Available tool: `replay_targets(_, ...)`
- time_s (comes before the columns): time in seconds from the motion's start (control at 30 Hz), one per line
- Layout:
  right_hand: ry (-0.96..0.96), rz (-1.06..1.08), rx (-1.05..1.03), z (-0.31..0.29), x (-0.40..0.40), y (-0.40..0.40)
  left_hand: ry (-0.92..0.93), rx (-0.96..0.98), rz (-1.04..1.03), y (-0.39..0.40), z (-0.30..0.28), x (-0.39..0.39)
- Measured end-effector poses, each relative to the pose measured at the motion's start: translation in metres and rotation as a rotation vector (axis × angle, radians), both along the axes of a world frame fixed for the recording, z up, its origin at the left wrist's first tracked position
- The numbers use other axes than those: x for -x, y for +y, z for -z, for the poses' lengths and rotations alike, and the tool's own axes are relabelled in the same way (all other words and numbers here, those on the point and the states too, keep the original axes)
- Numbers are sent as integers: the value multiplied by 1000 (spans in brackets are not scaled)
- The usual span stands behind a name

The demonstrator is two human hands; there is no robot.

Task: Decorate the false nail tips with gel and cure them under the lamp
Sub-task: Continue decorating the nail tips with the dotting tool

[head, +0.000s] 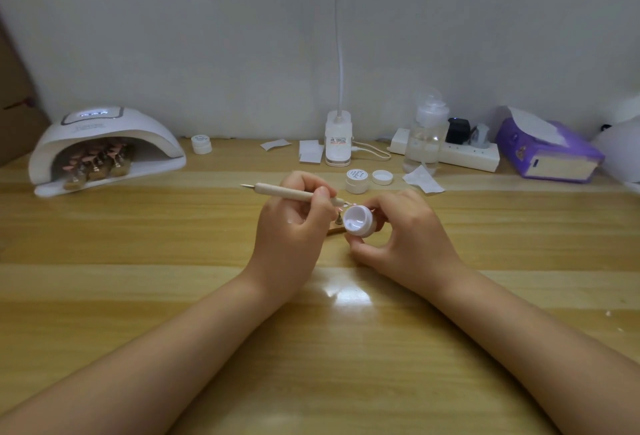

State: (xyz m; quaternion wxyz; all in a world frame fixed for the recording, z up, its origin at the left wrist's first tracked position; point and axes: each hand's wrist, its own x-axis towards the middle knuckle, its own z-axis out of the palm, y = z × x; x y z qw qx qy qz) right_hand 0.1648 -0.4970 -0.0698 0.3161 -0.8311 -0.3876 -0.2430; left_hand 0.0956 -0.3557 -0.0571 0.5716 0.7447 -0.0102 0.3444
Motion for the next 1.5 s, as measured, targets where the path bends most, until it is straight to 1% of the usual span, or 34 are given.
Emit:
replay_targets(0.13, 30, 0, -25, 1, -1, -1, 69, 6, -29, 3, 2, -1)
replay_targets(0.33, 40, -12, -57, 1, -1, 0, 146, 266, 20, 5, 4, -9)
replay_targets(0.4, 40, -17, -58, 1, -1, 0, 152, 309, 25, 5, 5, -10)
replay_targets(0.7, 11, -32, -76, 0, 0, 0, 184, 391, 57, 5, 5, -11)
replay_targets(0.87, 20, -33, -85, -1, 1, 0, 167, 416, 65, 5, 5, -10)
replay_targets(1.2, 12, -14, -88, 0, 1, 0, 165, 424, 74, 5, 5, -8)
replay_targets(1.5, 38, -6, -125, 0, -3, -1, 96, 553, 108, 6, 1, -8)
